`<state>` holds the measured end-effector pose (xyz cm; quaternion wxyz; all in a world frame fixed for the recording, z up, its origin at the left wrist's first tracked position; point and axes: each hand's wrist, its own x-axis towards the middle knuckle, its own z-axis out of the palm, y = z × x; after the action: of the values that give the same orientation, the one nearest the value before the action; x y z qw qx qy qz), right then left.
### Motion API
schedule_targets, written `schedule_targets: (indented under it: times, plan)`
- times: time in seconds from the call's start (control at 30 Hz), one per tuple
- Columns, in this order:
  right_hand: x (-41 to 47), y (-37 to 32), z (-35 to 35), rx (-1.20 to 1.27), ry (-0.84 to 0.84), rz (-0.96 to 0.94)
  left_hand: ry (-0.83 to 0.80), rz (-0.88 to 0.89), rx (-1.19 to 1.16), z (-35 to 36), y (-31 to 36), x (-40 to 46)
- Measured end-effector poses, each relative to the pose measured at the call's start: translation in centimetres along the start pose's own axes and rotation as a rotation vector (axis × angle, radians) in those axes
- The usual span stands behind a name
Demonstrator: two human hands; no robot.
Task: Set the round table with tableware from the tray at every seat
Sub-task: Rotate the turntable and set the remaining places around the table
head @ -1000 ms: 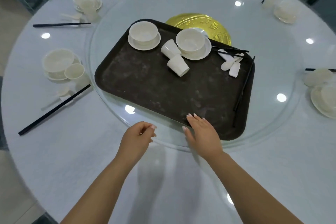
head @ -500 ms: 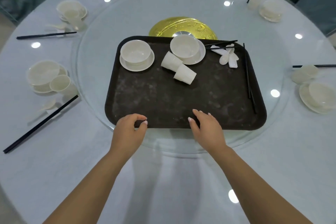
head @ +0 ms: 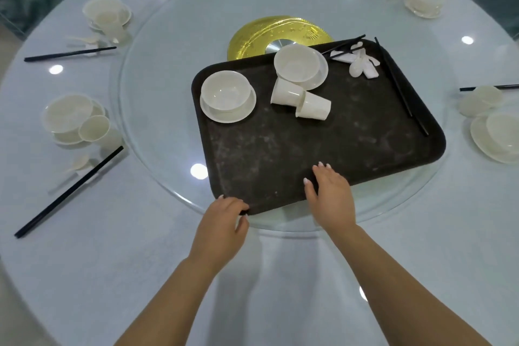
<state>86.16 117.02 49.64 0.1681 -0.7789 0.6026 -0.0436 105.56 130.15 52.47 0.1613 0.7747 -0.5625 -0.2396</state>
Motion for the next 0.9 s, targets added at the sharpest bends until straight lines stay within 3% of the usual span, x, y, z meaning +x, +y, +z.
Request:
schedule_targets:
  times: [0.17, 0.3, 0.47, 0.63, 0.73, 0.9]
  plan:
    - [0.9, 0.0, -0.6, 0.148, 0.054, 0.090, -0.054, 0.106, 0.066, 0.8, 0.7, 0.1]
    - [1.3, -1.6, -1.0, 0.274, 0.225, 0.033, -0.135, 0.137, 0.137, 1.7, 1.1, -0.4]
    - [4.9, -6.1, -1.2, 0.727, 0.003, 0.179, -0.117, 0.154, 0.097, 2.2, 1.8, -0.7]
    - [10.8, -10.6, -0.8, 1.039, -0.168, 0.480, -0.136, 0.160, 0.081, 2.3, 1.6, -0.4]
    - [13.3, -12.2, -0.4, 1.024, -0.233, 0.581, -0.133, 0.152, 0.041, 2.2, 1.7, -0.7]
    - [15.3, -13.3, 0.6, 0.811, -0.206, 0.549, -0.127, 0.150, 0.006, 2.1, 1.7, -1.4]
